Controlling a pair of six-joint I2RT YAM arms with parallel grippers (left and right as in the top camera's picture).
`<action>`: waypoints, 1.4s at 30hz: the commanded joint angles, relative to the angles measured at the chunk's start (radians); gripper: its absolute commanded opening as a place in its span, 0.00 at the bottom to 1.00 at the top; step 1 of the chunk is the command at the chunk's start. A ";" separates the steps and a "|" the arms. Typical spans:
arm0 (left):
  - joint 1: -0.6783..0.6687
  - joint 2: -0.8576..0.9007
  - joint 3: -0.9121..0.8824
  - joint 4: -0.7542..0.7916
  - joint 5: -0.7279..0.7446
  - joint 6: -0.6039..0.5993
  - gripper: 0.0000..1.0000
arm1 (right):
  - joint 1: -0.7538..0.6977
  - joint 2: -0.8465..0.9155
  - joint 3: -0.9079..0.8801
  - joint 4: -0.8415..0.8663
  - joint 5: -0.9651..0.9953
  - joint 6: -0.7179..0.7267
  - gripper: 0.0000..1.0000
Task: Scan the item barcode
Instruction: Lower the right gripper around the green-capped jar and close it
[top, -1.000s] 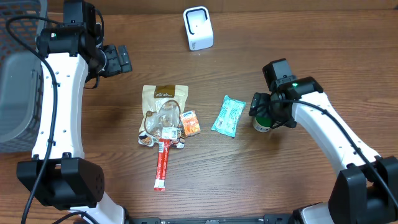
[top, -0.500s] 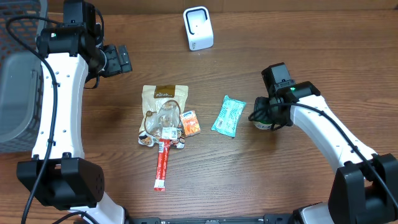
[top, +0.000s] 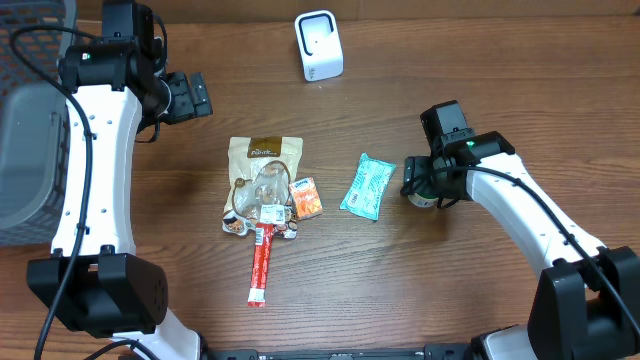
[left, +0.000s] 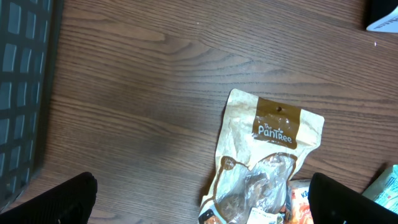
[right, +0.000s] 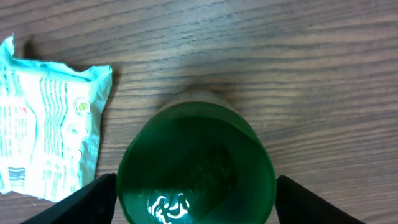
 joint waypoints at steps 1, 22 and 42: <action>-0.004 0.000 0.016 0.000 0.001 0.008 1.00 | 0.002 0.003 -0.006 0.002 0.007 0.090 0.73; -0.004 0.000 0.016 0.000 0.001 0.008 1.00 | -0.005 0.003 -0.005 0.047 -0.013 0.061 1.00; -0.004 0.000 0.016 0.000 0.001 0.008 1.00 | -0.008 0.031 -0.006 0.069 -0.027 0.154 0.96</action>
